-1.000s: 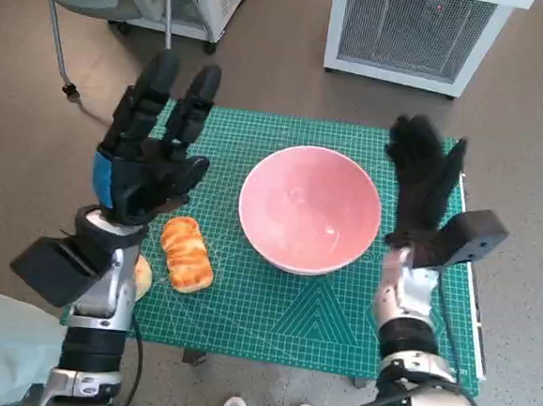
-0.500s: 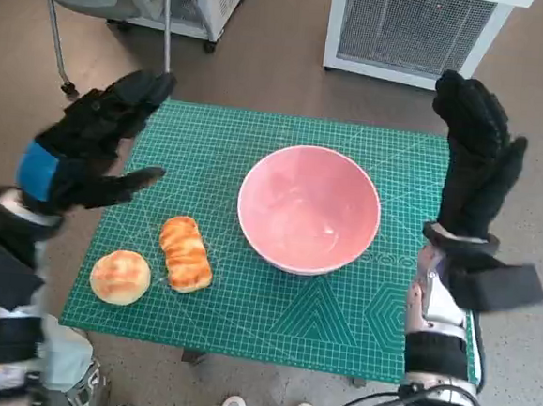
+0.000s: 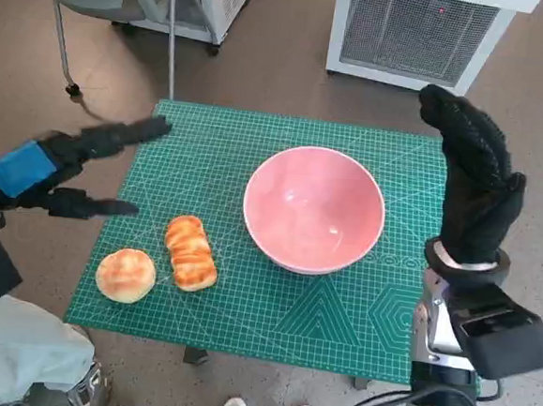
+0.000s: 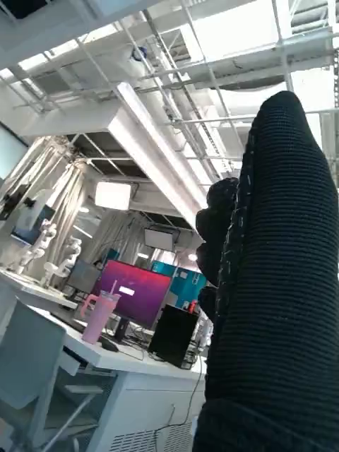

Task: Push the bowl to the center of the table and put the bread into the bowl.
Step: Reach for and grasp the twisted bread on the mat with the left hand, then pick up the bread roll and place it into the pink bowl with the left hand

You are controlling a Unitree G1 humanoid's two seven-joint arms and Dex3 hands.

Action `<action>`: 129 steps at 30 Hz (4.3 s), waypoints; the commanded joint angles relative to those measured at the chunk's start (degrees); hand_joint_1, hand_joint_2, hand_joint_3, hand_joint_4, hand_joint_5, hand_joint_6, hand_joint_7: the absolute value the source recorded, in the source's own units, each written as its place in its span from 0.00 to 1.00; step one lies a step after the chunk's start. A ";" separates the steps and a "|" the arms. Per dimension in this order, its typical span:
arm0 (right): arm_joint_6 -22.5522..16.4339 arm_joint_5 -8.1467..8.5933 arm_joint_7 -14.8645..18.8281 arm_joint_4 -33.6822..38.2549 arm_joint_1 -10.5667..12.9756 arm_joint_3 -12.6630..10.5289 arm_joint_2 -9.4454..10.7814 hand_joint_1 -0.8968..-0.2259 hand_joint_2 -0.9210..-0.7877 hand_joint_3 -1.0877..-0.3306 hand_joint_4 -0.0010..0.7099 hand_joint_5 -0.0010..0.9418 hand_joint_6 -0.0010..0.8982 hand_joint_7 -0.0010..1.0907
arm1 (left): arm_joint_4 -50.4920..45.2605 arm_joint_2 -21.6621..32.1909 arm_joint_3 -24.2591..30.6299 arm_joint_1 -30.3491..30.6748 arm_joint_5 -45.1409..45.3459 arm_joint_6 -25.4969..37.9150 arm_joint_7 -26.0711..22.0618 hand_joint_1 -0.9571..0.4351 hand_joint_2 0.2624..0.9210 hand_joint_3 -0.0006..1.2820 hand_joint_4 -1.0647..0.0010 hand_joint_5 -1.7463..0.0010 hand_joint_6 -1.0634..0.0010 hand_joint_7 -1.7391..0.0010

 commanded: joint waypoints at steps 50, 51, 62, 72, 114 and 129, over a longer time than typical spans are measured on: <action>3.05 1.13 -0.54 -2.19 3.05 0.72 -0.02 0.52 0.00 0.40 0.42 0.02 0.00 0.65 | 18.90 -5.17 -25.19 -12.90 41.22 -21.75 25.62 0.60 0.95 0.01 0.71 0.99 0.58 0.98; 3.05 1.16 -0.54 -2.17 3.07 0.67 -0.03 0.52 0.00 0.40 0.42 0.02 0.00 0.65 | 18.76 -5.03 -25.55 -13.04 41.95 -21.31 25.77 0.61 0.95 0.01 0.71 0.99 0.57 0.98; 2.80 1.12 -0.71 -1.15 2.84 0.32 0.08 0.52 0.00 0.40 0.42 0.02 0.00 0.65 | 19.75 -5.83 -29.03 -13.89 46.35 -16.39 26.10 0.63 0.95 0.00 0.64 0.98 0.55 0.97; 2.97 1.06 -0.88 -1.26 2.75 0.61 0.53 0.52 0.00 0.40 0.42 0.02 0.00 0.64 | 21.18 -5.85 -33.04 -14.56 50.35 -11.63 27.12 0.70 0.99 0.03 0.57 0.97 0.47 0.95; 1.22 2.35 -0.44 0.63 2.20 0.77 1.86 0.54 0.00 0.41 0.42 0.02 0.00 0.64 | 37.53 -7.12 -44.68 -22.53 56.96 -13.87 47.17 0.69 1.00 0.09 0.49 0.32 0.35 0.30; 0.05 2.40 -0.35 1.85 1.88 0.65 2.01 0.53 0.00 0.42 0.42 0.02 0.00 0.65 | 37.73 -6.01 -40.50 -25.35 49.77 -16.38 42.50 0.69 1.00 0.06 0.46 0.34 0.32 0.31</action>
